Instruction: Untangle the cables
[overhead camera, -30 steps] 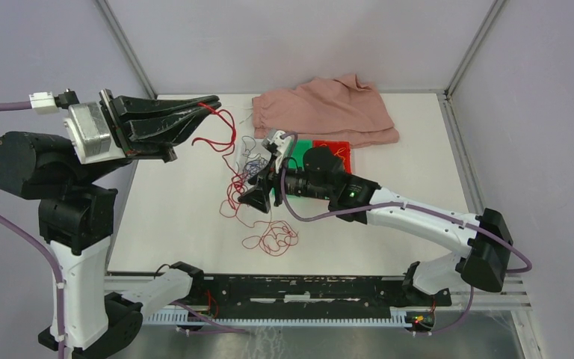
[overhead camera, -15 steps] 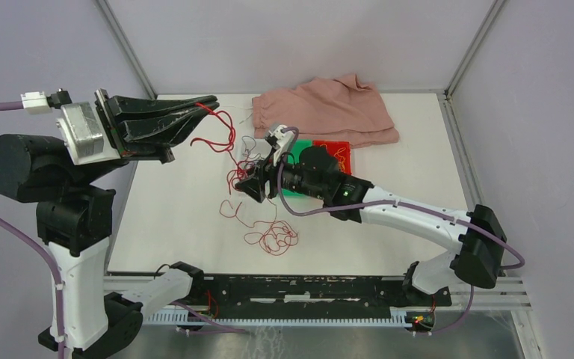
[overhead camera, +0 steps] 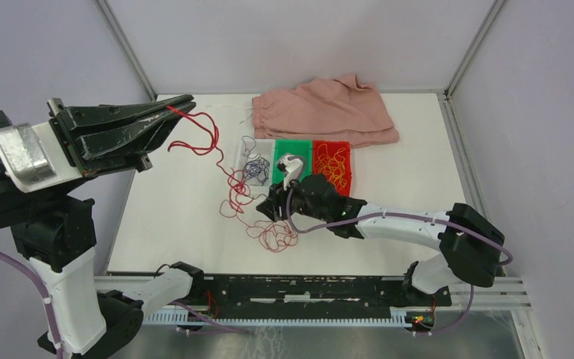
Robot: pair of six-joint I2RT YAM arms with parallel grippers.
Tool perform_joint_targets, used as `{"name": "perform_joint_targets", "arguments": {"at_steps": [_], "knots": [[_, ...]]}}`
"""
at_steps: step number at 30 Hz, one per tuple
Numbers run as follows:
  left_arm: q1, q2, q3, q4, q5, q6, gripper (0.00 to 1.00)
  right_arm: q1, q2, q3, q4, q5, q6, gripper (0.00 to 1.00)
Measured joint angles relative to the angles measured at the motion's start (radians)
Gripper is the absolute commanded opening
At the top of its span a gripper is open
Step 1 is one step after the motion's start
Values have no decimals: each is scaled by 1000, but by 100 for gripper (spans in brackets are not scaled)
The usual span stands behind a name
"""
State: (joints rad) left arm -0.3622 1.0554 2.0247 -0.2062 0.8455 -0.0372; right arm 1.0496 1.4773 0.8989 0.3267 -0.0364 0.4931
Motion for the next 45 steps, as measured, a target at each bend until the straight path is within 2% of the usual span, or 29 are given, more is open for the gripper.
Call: {"name": "perform_joint_targets", "arguments": {"at_steps": [2,6,14,17,22,29,30,32,35,37,39,45], "knots": [[0,3,23,0,-2,0,3,-2,-7,-69,16,8,19,51],[0,-4,13,5,-4,0,3,-7,-49,-159,21,-2,56,61],[0,-14,-53,-4,-5,1,3,-11,-303,-131,66,-152,98,68],[0,-14,-56,-5,-5,0,3,-11,-349,-107,121,-196,110,68],[0,-14,-55,-4,-5,0,3,-11,-259,-24,143,-307,104,67],[0,-10,-43,-5,-5,0,3,-11,-158,1,94,-351,16,66],[0,-10,-41,-5,-5,0,3,-11,-151,7,82,-354,2,64],[0,-10,-39,-4,-5,0,3,-11,-138,21,72,-359,-14,53],[0,-10,-39,-4,-5,0,3,-11,-116,56,73,-368,-27,22],[0,-10,-39,-4,-5,0,3,-11,-105,70,80,-370,-24,9],[0,-10,-37,-4,-5,0,3,-11,-103,68,85,-369,-15,2],[0,-6,-15,-4,-5,0,3,-11,-103,2,122,-357,5,1]]}}
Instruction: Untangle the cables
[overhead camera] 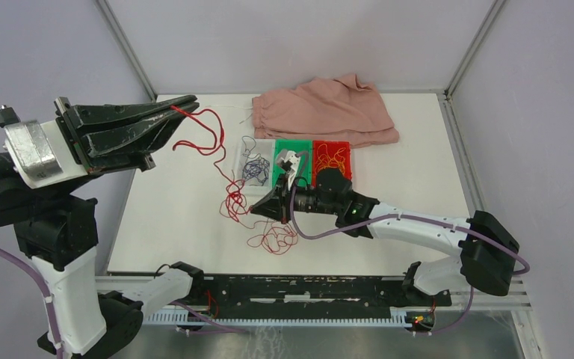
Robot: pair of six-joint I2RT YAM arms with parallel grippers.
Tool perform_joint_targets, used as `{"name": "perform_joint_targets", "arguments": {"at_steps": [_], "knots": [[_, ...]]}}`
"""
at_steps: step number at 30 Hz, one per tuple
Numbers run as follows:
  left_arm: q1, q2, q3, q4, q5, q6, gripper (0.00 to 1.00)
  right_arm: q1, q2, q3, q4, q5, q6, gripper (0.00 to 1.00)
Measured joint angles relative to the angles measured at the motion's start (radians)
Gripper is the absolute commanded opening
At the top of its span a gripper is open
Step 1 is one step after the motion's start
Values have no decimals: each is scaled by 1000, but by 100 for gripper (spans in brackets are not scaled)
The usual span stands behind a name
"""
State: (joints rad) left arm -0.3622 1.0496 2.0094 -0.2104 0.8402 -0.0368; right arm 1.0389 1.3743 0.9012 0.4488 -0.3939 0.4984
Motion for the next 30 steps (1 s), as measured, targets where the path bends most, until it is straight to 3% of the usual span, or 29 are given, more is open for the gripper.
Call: {"name": "perform_joint_targets", "arguments": {"at_steps": [1,2,5,8,18,27,30], "knots": [[0,1,5,0,0,0,3,0,0,-19,3,4,3,4],[0,2,8,0,0,0,3,0,0,-33,4,6,5,15],[0,2,13,1,0,0,3,2,0,-58,-2,10,6,55],[0,2,13,0,0,0,3,8,-18,-73,0,24,-28,67],[0,5,13,-2,0,0,3,15,-189,-104,12,8,-225,75],[0,6,13,-2,0,0,3,31,-95,5,6,-86,-286,75],[0,6,13,-2,0,0,3,43,-54,38,13,-108,-288,68]]}}
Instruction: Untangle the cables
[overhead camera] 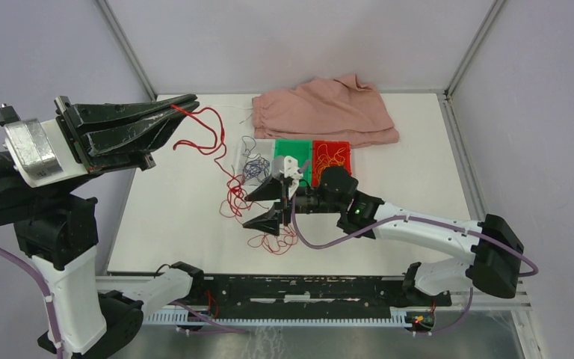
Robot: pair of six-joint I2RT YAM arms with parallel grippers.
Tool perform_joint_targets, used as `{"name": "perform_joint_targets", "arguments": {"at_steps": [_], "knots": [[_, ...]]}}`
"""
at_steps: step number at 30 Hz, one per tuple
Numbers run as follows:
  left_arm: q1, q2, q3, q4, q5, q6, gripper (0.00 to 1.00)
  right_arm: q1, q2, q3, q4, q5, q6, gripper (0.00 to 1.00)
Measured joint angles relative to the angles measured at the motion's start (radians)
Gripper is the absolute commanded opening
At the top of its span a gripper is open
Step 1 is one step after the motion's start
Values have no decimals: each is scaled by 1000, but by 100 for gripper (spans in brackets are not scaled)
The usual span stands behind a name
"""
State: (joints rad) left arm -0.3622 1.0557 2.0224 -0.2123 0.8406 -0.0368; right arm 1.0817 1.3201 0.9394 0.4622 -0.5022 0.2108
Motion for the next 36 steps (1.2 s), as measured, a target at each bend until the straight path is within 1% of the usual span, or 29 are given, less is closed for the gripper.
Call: {"name": "perform_joint_targets", "arguments": {"at_steps": [1,2,5,6,7,11,18,22,28,36], "knots": [[0,0,0,0,0,0,3,5,14,12,0,-9,0,63],[0,0,0,0,0,0,3,6,23,21,1,-15,0,55],[0,0,0,0,0,0,3,11,45,39,3,-30,-1,16],[0,0,0,0,0,0,3,11,47,39,3,-34,2,7],[0,0,0,1,0,0,3,12,48,39,2,-37,-2,2],[0,0,0,2,0,0,3,12,46,28,-2,-15,2,1],[0,2,4,6,-11,1,3,12,-19,-159,-5,138,13,1],[0,7,5,5,-29,9,3,12,-50,-230,-14,209,28,1],[0,40,23,6,-74,62,3,13,-129,-317,10,293,47,1],[0,98,95,30,-157,175,3,13,-183,-396,3,350,59,1]]}}
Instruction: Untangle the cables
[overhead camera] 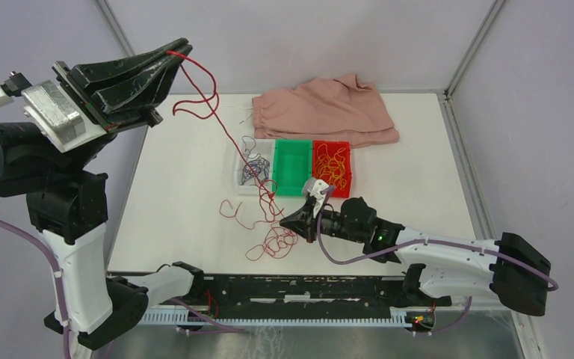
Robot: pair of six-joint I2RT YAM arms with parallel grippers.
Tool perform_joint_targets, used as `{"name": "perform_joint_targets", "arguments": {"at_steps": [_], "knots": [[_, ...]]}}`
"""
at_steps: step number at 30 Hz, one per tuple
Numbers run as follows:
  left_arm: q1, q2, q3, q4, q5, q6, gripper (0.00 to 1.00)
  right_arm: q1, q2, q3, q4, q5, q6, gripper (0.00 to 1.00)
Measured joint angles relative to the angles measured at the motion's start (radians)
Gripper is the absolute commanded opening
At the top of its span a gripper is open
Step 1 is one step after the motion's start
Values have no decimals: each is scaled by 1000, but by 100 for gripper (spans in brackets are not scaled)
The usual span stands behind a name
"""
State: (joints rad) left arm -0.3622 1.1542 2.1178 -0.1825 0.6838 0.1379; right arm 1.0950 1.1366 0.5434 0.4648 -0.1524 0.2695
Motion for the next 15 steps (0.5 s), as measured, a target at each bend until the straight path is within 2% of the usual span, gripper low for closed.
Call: {"name": "perform_joint_targets", "arguments": {"at_steps": [6,15], "knots": [[0,9,-4,61,-130,99,3,0,-100,-32,-3,40,4,1],[-5,9,-88,276,-372,232,3,-2,-175,-42,6,102,13,1]]}}
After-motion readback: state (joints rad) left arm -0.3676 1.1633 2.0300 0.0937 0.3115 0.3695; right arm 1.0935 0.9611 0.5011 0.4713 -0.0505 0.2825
